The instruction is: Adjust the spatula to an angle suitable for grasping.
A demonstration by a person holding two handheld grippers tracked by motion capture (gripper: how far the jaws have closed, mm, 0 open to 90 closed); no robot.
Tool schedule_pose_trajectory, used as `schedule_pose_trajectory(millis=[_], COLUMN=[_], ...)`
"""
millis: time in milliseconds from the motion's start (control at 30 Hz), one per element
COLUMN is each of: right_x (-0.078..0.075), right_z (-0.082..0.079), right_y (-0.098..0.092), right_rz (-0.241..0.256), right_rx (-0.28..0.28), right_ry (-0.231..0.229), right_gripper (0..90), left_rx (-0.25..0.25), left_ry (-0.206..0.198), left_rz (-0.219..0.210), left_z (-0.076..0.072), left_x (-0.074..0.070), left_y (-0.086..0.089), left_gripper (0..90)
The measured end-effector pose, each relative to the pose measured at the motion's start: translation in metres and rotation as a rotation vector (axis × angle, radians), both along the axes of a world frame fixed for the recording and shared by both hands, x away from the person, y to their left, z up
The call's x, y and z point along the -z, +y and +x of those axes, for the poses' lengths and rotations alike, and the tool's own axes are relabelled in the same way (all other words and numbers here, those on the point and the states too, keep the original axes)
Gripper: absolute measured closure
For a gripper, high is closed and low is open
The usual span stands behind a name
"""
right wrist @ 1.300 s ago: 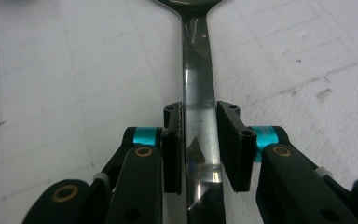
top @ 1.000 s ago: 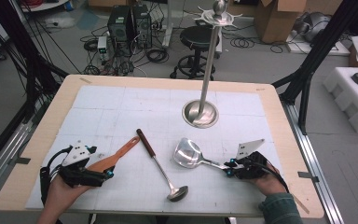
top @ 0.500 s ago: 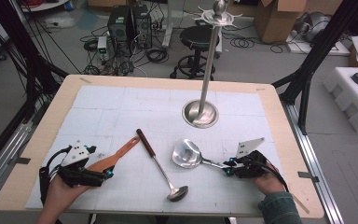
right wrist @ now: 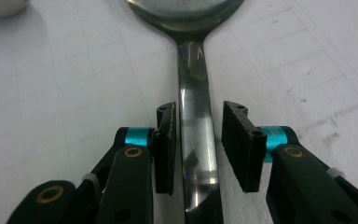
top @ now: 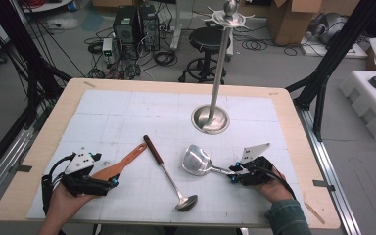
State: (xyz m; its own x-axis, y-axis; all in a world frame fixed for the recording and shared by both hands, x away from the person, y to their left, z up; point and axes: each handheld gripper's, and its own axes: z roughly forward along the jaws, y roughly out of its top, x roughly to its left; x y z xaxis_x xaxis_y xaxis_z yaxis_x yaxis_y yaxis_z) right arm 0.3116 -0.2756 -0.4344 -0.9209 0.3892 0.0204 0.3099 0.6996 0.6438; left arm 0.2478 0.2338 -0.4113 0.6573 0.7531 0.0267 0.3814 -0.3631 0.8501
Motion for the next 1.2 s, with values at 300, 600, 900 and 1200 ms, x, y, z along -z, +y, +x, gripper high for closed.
schedule_pose_trajectory(millis=[300, 600, 900, 1200], right_x=[-0.002, -0.008, -0.006, -0.001], right_z=[0.003, 0.003, 0.007, 0.008], right_y=[0.009, 0.007, 0.012, 0.019], right_rz=[-0.027, 0.045, -0.020, -0.039], right_rx=[-0.024, -0.021, -0.010, 0.009], right_ry=[-0.008, -0.005, -0.026, -0.050], right_gripper=[74.1, 77.1, 74.1, 68.7], left_rx=[0.000, 0.000, -0.002, 0.005], left_ry=[-0.002, 0.000, -0.001, -0.001], left_rz=[-0.002, -0.003, -0.007, -0.005], left_z=[0.000, 0.000, 0.000, 0.000], left_x=[0.000, 0.000, 0.000, 0.000], left_y=[0.000, 0.000, 0.001, 0.000], left_gripper=[4.7, 4.7, 4.7, 4.7])
